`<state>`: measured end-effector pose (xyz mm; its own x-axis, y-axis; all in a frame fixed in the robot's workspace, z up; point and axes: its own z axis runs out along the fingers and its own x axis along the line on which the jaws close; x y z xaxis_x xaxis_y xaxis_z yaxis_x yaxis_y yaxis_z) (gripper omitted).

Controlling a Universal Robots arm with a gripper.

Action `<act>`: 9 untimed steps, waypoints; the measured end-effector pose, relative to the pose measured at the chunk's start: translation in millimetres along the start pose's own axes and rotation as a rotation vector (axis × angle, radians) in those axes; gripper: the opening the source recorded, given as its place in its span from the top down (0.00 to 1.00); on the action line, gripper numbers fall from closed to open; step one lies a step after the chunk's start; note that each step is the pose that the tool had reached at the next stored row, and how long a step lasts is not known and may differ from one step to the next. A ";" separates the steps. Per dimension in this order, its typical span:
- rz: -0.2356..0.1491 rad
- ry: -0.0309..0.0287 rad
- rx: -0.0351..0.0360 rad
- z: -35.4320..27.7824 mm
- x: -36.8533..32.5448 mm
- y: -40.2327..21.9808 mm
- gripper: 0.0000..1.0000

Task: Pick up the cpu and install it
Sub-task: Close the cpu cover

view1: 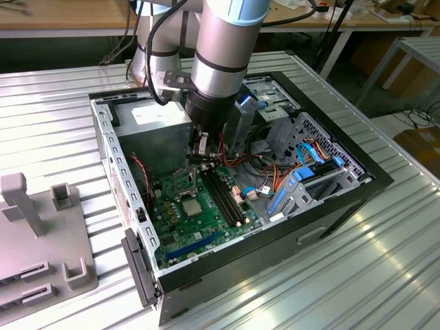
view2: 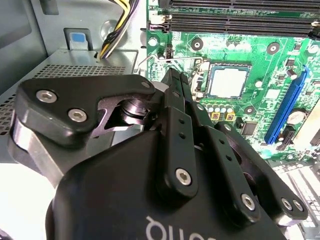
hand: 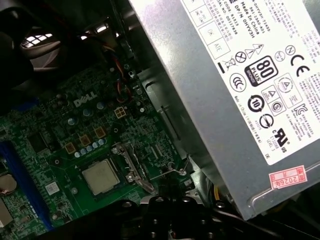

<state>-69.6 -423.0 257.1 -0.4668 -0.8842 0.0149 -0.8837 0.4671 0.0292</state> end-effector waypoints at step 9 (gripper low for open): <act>-0.010 0.0003 0.0002 0.0 1.1 -0.4 0.85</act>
<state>-69.7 -424.2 257.1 -0.4584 -0.8886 0.0149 -0.8882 0.4586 0.0291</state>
